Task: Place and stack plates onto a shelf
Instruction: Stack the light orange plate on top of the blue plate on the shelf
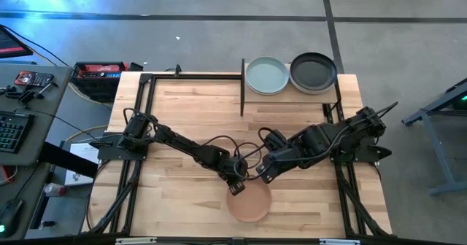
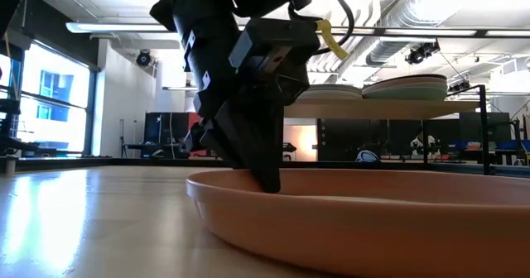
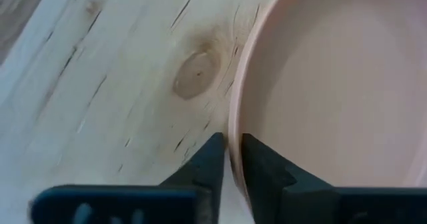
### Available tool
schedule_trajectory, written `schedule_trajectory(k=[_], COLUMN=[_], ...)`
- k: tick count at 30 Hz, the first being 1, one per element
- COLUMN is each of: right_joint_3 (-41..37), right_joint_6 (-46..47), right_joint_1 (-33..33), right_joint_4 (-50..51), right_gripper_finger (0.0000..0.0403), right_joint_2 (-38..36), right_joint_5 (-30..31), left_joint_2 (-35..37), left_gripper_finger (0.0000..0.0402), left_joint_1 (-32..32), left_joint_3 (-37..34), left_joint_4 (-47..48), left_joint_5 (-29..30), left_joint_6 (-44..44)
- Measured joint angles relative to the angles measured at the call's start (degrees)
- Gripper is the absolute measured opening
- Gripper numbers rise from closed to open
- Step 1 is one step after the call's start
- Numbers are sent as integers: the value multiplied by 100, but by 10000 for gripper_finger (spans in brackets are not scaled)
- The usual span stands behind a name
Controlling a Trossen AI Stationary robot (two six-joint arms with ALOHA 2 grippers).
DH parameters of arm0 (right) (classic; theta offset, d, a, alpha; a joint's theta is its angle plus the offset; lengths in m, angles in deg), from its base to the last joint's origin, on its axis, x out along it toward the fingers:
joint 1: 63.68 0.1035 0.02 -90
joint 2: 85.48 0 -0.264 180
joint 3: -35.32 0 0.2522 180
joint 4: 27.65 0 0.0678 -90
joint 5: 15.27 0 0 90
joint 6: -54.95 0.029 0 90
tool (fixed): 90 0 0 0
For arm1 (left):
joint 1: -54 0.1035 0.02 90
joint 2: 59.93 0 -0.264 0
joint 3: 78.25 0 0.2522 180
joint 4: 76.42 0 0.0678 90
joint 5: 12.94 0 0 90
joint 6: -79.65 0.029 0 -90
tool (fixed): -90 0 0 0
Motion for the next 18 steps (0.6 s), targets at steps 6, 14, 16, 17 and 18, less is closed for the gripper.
schedule_trajectory(k=[6,14,16,17,18], right_joint_3=[0,0,0,0,0], right_joint_6=[-2,-85,-89,-109,-201], right_joint_1=[0,-82,-131,-165,-205], right_joint_4=[0,68,90,120,132], right_gripper_finger=[117,117,117,117,117], right_joint_2=[0,0,0,0,0], right_joint_5=[250,454,474,476,478], left_joint_2=[79,479,623,692,763], left_gripper_finger=[7,3,3,3,2], left_joint_1=[-21,104,200,247,303], left_joint_3=[-13,-17,-17,-16,-15], left_joint_4=[46,462,668,691,744], left_joint_5=[-109,-37,-28,-31,-31], left_joint_6=[366,694,815,846,884])
